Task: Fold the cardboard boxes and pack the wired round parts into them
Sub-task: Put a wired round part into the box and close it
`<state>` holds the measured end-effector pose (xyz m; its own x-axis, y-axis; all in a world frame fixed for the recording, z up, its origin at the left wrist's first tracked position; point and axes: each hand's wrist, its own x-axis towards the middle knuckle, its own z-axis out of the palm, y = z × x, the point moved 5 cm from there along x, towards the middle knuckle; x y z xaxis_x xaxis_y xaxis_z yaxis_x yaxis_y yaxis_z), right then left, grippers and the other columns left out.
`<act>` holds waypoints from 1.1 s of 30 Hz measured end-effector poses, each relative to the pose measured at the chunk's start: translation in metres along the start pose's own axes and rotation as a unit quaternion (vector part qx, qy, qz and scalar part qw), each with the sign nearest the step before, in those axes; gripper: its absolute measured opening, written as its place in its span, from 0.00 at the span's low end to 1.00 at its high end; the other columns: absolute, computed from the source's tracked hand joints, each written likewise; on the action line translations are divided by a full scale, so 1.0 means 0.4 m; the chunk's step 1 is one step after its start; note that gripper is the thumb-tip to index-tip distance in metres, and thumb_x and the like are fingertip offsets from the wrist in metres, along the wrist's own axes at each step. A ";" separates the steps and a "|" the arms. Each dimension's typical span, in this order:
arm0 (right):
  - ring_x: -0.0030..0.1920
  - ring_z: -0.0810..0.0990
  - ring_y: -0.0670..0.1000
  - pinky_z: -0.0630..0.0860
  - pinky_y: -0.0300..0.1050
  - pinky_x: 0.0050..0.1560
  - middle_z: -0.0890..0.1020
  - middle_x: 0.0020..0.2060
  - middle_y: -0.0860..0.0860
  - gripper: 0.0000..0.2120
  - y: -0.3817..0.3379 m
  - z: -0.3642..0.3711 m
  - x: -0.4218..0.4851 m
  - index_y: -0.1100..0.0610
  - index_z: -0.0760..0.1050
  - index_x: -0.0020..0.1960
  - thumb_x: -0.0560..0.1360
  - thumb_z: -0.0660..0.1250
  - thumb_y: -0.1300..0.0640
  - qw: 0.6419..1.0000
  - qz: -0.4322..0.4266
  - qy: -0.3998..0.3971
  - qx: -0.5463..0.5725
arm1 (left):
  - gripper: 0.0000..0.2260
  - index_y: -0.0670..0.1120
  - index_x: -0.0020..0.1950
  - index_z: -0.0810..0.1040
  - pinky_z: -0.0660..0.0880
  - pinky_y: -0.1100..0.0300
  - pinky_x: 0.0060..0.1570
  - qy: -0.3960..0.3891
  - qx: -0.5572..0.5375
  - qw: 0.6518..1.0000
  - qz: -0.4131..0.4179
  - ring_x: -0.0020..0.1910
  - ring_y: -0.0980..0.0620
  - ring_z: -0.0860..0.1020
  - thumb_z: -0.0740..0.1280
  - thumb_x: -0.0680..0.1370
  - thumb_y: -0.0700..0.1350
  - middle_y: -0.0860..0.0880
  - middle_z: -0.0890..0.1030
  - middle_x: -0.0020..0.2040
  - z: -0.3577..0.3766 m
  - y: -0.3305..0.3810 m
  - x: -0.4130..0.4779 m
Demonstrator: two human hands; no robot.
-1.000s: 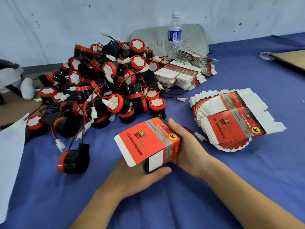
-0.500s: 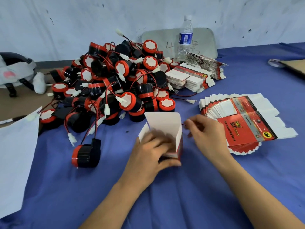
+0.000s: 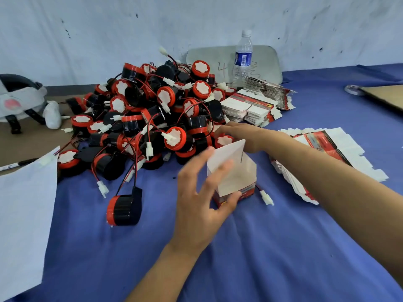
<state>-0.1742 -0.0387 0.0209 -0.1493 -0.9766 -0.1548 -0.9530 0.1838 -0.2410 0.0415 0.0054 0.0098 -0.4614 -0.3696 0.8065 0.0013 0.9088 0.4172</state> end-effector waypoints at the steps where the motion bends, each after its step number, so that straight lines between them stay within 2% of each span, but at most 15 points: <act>1: 0.64 0.71 0.57 0.67 0.48 0.63 0.69 0.66 0.55 0.24 0.005 0.001 0.001 0.52 0.65 0.70 0.77 0.68 0.57 1.000 0.001 0.008 0.000 | 0.31 0.56 0.73 0.64 0.63 0.58 0.70 0.005 -0.036 0.998 -0.045 0.73 0.51 0.62 0.73 0.72 0.53 0.55 0.58 0.75 0.001 -0.018 0.000; 3: 0.61 0.71 0.56 0.69 0.48 0.61 0.69 0.66 0.53 0.23 0.011 0.008 -0.003 0.53 0.65 0.68 0.76 0.68 0.59 1.000 0.005 0.011 0.008 | 0.45 0.61 0.77 0.51 0.58 0.57 0.74 -0.041 -0.110 0.983 -0.144 0.77 0.54 0.53 0.76 0.69 0.57 0.55 0.49 0.79 0.022 -0.057 -0.004; 5: 0.56 0.72 0.55 0.70 0.49 0.54 0.69 0.64 0.52 0.23 0.021 0.017 -0.009 0.55 0.63 0.66 0.75 0.69 0.62 1.000 0.024 0.009 0.017 | 0.53 0.70 0.74 0.41 0.59 0.56 0.74 -0.125 -0.163 0.955 -0.214 0.77 0.61 0.52 0.79 0.66 0.54 0.58 0.49 0.78 0.058 -0.082 -0.016; 7: 0.50 0.71 0.53 0.67 0.46 0.45 0.72 0.57 0.53 0.26 0.033 0.014 -0.018 0.56 0.62 0.63 0.72 0.72 0.62 0.999 0.047 0.018 0.007 | 0.54 0.76 0.70 0.39 0.66 0.56 0.71 -0.165 -0.198 0.934 -0.249 0.73 0.61 0.61 0.80 0.66 0.50 0.60 0.59 0.76 0.079 -0.092 -0.030; 9: 0.45 0.71 0.55 0.66 0.46 0.41 0.74 0.49 0.54 0.28 0.050 -0.015 -0.037 0.57 0.62 0.59 0.67 0.76 0.60 0.996 0.072 0.054 -0.011 | 0.52 0.77 0.69 0.41 0.69 0.64 0.66 -0.164 -0.208 0.928 -0.261 0.69 0.63 0.67 0.79 0.67 0.53 0.65 0.66 0.72 0.086 -0.101 -0.037; 12: 0.44 0.73 0.59 0.68 0.48 0.40 0.77 0.47 0.59 0.29 0.102 -0.105 -0.091 0.56 0.63 0.56 0.65 0.77 0.54 0.976 0.122 0.179 0.005 | 0.50 0.76 0.70 0.40 0.64 0.77 0.59 -0.155 -0.194 0.932 -0.265 0.69 0.68 0.64 0.77 0.67 0.54 0.74 0.62 0.69 0.083 -0.110 -0.036; 16: 0.47 0.74 0.58 0.69 0.48 0.44 0.76 0.47 0.57 0.24 0.182 -0.235 -0.210 0.53 0.67 0.55 0.67 0.72 0.42 0.897 0.226 0.378 0.043 | 0.52 0.76 0.70 0.40 0.69 0.64 0.64 -0.140 -0.174 0.936 -0.271 0.68 0.58 0.70 0.77 0.70 0.47 0.57 0.71 0.69 0.078 -0.118 -0.037; 18: 0.41 0.75 0.56 0.70 0.46 0.39 0.77 0.43 0.55 0.23 0.189 -0.270 -0.270 0.53 0.70 0.51 0.66 0.68 0.37 0.834 0.261 0.456 0.168 | 0.52 0.76 0.70 0.40 0.70 0.66 0.63 -0.138 -0.170 0.937 -0.273 0.65 0.58 0.73 0.77 0.70 0.45 0.56 0.73 0.66 0.079 -0.121 -0.039; 21: 0.25 0.74 0.48 0.69 0.40 0.27 0.80 0.33 0.50 0.20 0.100 -0.275 -0.299 0.54 0.72 0.44 0.63 0.68 0.39 0.776 0.156 0.448 0.416 | 0.52 0.76 0.70 0.40 0.70 0.71 0.59 -0.132 -0.176 0.935 -0.278 0.61 0.59 0.75 0.77 0.69 0.45 0.57 0.75 0.62 0.085 -0.125 -0.040; 23: 0.24 0.74 0.45 0.70 0.36 0.25 0.78 0.27 0.44 0.16 0.005 -0.230 -0.295 0.53 0.74 0.40 0.63 0.68 0.41 0.805 0.097 0.378 0.446 | 0.52 0.77 0.70 0.40 0.70 0.72 0.57 -0.125 -0.176 0.936 -0.278 0.60 0.61 0.75 0.77 0.68 0.47 0.59 0.76 0.59 0.086 -0.126 -0.041; 26: 0.34 0.78 0.47 0.76 0.42 0.37 0.82 0.36 0.51 0.21 -0.108 -0.111 -0.275 0.53 0.76 0.42 0.61 0.75 0.38 0.878 0.050 0.286 0.381 | 0.53 0.75 0.70 0.38 0.70 0.73 0.54 -0.127 -0.175 0.937 -0.274 0.56 0.63 0.76 0.77 0.69 0.45 0.66 0.77 0.54 0.090 -0.128 -0.042; 28: 0.36 0.76 0.46 0.72 0.36 0.39 0.82 0.42 0.51 0.22 -0.140 -0.046 -0.261 0.53 0.77 0.48 0.63 0.75 0.39 0.924 0.038 0.273 0.265 | 0.53 0.72 0.71 0.38 0.72 0.71 0.56 -0.125 -0.189 0.935 -0.272 0.59 0.63 0.76 0.77 0.69 0.44 0.66 0.77 0.58 0.093 -0.122 -0.035; 30: 0.41 0.76 0.48 0.67 0.34 0.39 0.79 0.48 0.50 0.23 -0.148 -0.008 -0.249 0.54 0.76 0.54 0.65 0.75 0.43 0.940 0.052 0.292 0.171 | 0.53 0.64 0.76 0.40 0.74 0.64 0.59 -0.114 -0.202 0.934 -0.272 0.61 0.60 0.77 0.77 0.68 0.46 0.64 0.77 0.62 0.093 -0.121 -0.027; 32: 0.47 0.75 0.53 0.65 0.38 0.42 0.76 0.51 0.51 0.25 -0.150 0.007 -0.246 0.56 0.74 0.58 0.67 0.75 0.45 0.941 0.070 0.315 0.106 | 0.54 0.54 0.79 0.42 0.77 0.57 0.57 -0.100 -0.204 0.934 -0.277 0.56 0.59 0.79 0.78 0.66 0.50 0.69 0.77 0.58 0.091 -0.125 -0.025; 33: 0.48 0.75 0.54 0.66 0.40 0.43 0.75 0.52 0.52 0.25 -0.150 0.012 -0.245 0.56 0.73 0.59 0.68 0.74 0.45 0.940 0.078 0.322 0.079 | 0.56 0.56 0.79 0.41 0.78 0.57 0.54 -0.096 -0.200 0.931 -0.289 0.54 0.59 0.80 0.79 0.65 0.53 0.68 0.78 0.55 0.088 -0.128 -0.028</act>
<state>-0.1010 0.0465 0.0461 -0.4618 -0.7920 0.3994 -0.8626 0.2961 -0.4102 0.0153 -0.0303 -0.0356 -0.6374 -0.6988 0.3245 0.0150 0.4098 0.9121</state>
